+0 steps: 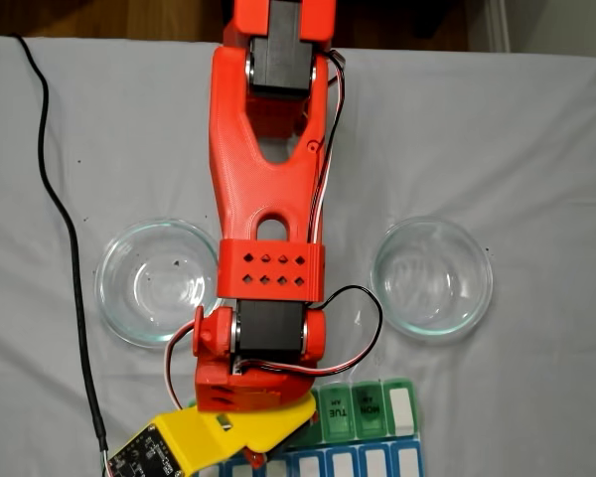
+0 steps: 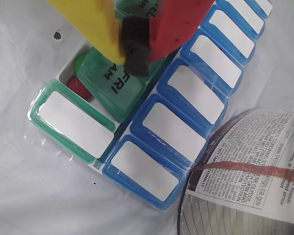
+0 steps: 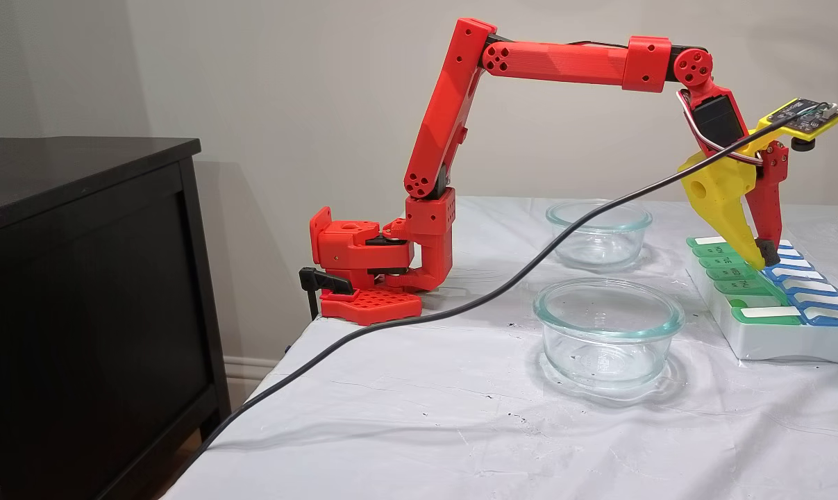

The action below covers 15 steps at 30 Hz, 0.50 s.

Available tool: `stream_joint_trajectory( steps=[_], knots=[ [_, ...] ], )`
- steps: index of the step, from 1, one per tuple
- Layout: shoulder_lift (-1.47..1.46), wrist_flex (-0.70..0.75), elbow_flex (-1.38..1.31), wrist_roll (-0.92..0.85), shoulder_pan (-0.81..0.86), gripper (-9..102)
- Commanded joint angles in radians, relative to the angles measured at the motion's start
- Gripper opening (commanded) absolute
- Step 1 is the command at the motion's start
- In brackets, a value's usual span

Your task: Sort medicines into box.

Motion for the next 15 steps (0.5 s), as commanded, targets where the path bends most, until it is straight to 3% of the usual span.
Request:
stream_joint_trajectory(
  steps=[1, 15],
  knots=[
    [0.038, 0.002, -0.118, -0.038, 0.011, 0],
    [-0.035, 0.16, -0.187, -0.031, 0.048, 0]
  ],
)
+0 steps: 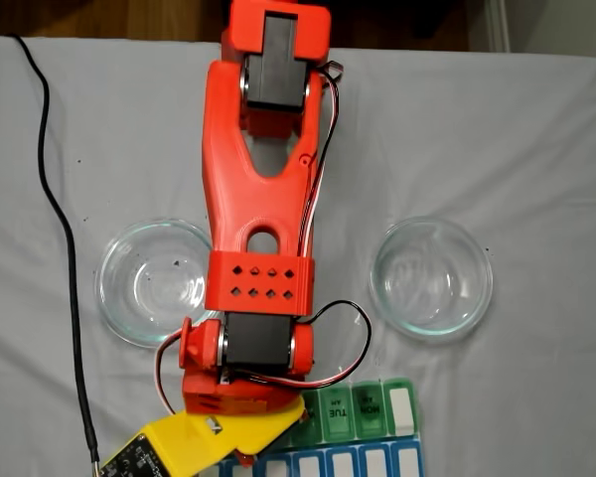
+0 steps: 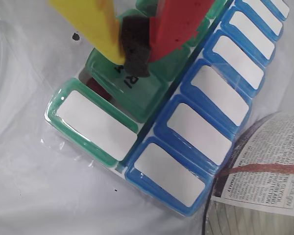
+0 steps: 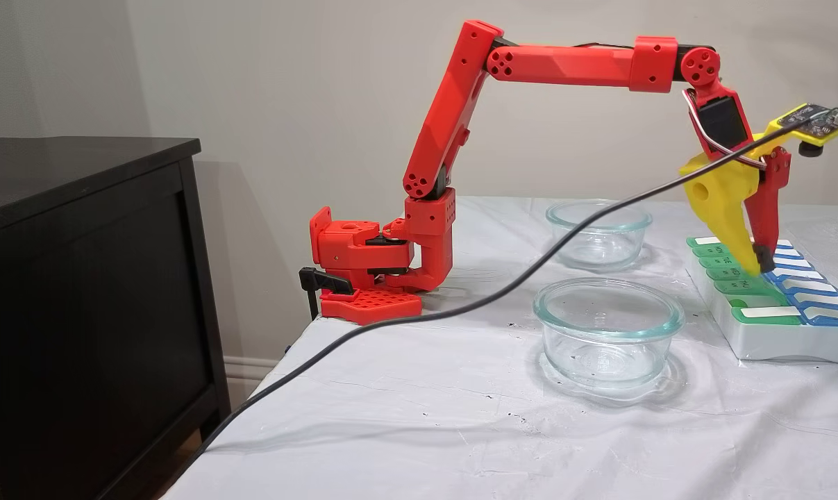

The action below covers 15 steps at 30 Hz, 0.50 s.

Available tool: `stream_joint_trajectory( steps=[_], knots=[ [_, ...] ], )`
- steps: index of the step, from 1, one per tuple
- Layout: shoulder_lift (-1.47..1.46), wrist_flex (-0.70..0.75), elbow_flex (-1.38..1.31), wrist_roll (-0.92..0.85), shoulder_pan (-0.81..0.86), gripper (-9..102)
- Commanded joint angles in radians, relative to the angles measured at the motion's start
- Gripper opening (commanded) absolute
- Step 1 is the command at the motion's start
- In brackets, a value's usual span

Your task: Sort medicines into box.

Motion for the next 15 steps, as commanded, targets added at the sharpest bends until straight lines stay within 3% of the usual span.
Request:
stream_joint_trajectory(
  steps=[1, 6, 12, 15],
  knots=[
    [0.038, 0.051, -0.089, 0.0, 0.015, 0],
    [0.104, 0.006, 0.089, -0.015, 0.011, 0],
    [0.244, -0.376, 0.574, 0.031, -0.008, 0],
    [0.273, -0.482, 0.715, 0.017, -0.009, 0]
  ],
)
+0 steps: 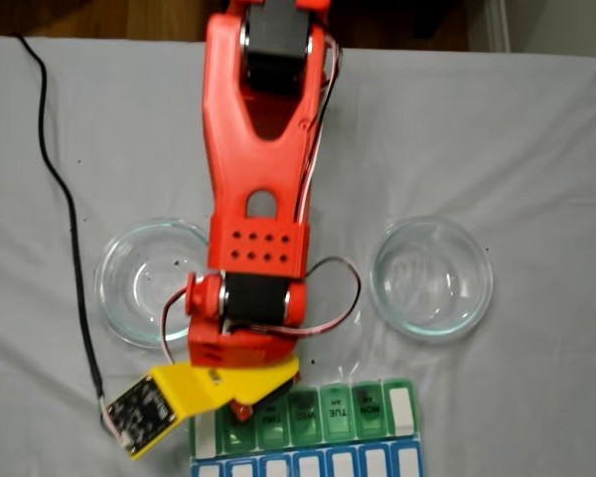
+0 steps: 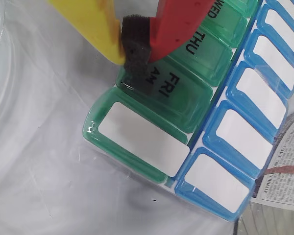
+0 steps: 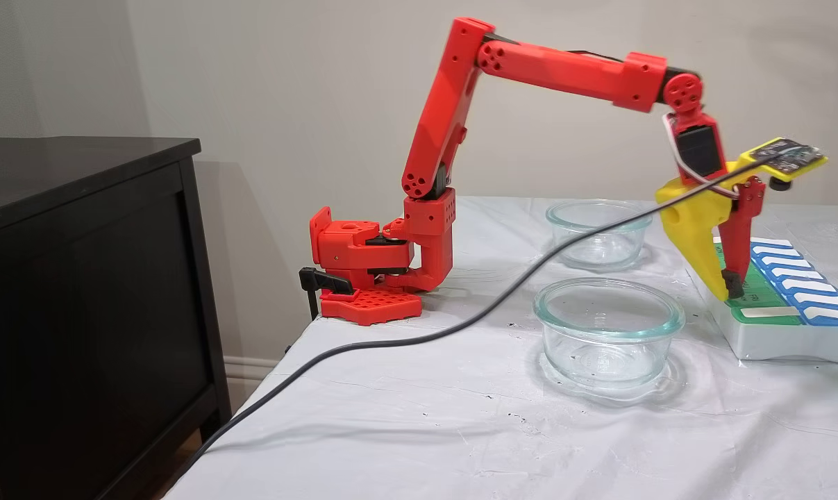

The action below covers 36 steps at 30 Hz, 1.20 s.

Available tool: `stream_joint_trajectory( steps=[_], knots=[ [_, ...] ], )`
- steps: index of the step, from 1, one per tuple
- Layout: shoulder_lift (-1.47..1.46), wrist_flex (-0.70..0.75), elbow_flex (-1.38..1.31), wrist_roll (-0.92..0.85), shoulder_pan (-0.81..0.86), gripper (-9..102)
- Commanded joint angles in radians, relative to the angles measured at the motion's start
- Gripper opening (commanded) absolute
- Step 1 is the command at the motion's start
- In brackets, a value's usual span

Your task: Sort medicines into box.

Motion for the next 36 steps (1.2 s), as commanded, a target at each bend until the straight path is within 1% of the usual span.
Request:
stream_joint_trajectory(
  steps=[1, 5, 13, 15, 19, 23, 28, 29, 30, 32, 36],
  knots=[
    [0.081, -0.138, 0.189, -0.008, -0.003, 0],
    [0.199, -0.112, 0.192, 0.0, -0.008, 0],
    [0.554, -0.15, 0.206, 0.114, 0.015, 0],
    [0.646, -0.186, 0.236, 0.161, 0.025, 0],
    [0.873, -0.305, 0.376, 0.261, 0.052, 0],
    [1.049, -0.296, 0.518, 0.272, 0.054, 0],
    [1.325, -0.311, 0.798, 0.256, 0.02, 0],
    [1.381, -0.279, 0.838, 0.276, 0.018, 0],
    [1.402, -0.218, 0.848, 0.279, 0.014, 0],
    [1.399, -0.109, 0.85, 0.255, 0.003, 0],
    [1.468, -0.023, 0.94, 0.218, -0.041, 0]
  ],
)
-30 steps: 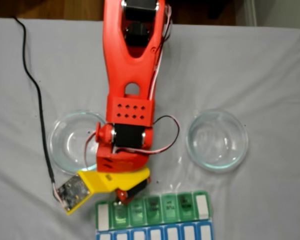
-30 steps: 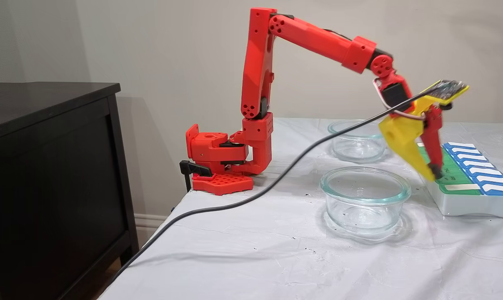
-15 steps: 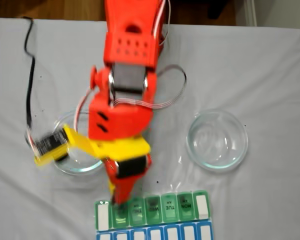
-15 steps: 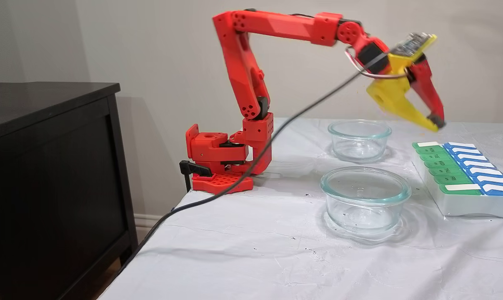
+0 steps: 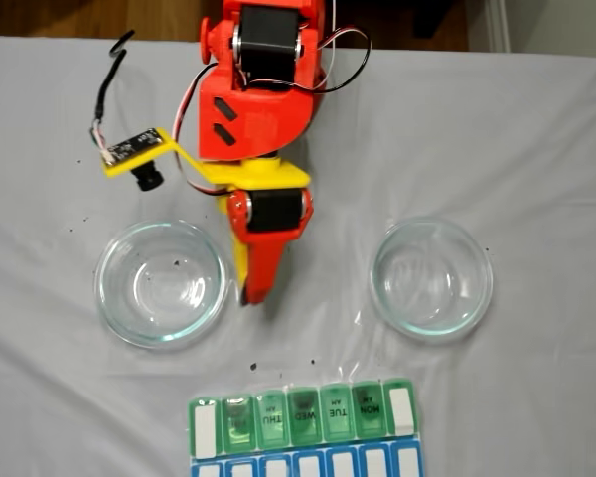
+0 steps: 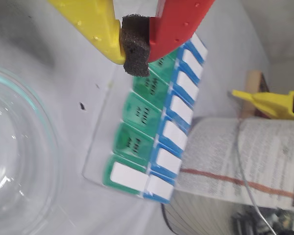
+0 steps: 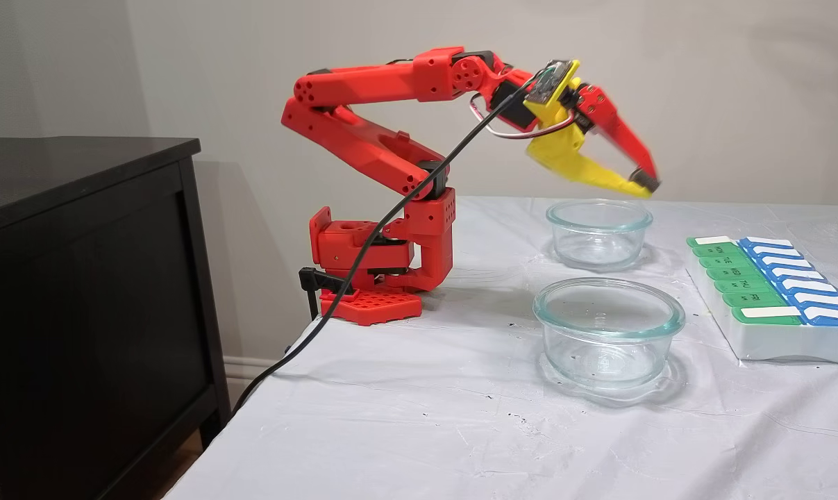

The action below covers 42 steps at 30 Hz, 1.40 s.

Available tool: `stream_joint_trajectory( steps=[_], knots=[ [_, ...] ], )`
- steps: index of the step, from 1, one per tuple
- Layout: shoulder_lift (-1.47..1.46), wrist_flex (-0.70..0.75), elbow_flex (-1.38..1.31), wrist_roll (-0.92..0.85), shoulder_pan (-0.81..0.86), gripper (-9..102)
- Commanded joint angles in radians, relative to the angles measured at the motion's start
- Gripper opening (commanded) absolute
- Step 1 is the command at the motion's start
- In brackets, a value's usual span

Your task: Sort medicines into box.

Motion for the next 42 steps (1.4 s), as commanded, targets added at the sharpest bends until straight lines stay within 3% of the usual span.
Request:
stream_joint_trajectory(
  steps=[1, 12, 18, 42],
  knots=[
    [0.11, 0.084, 0.031, -0.025, -0.031, 0],
    [0.109, 0.474, 0.106, -0.049, -0.12, 0],
    [0.109, 0.468, 0.232, 0.008, -0.196, 0],
    [0.109, 0.476, 0.247, 0.061, -0.143, 0]
  ],
)
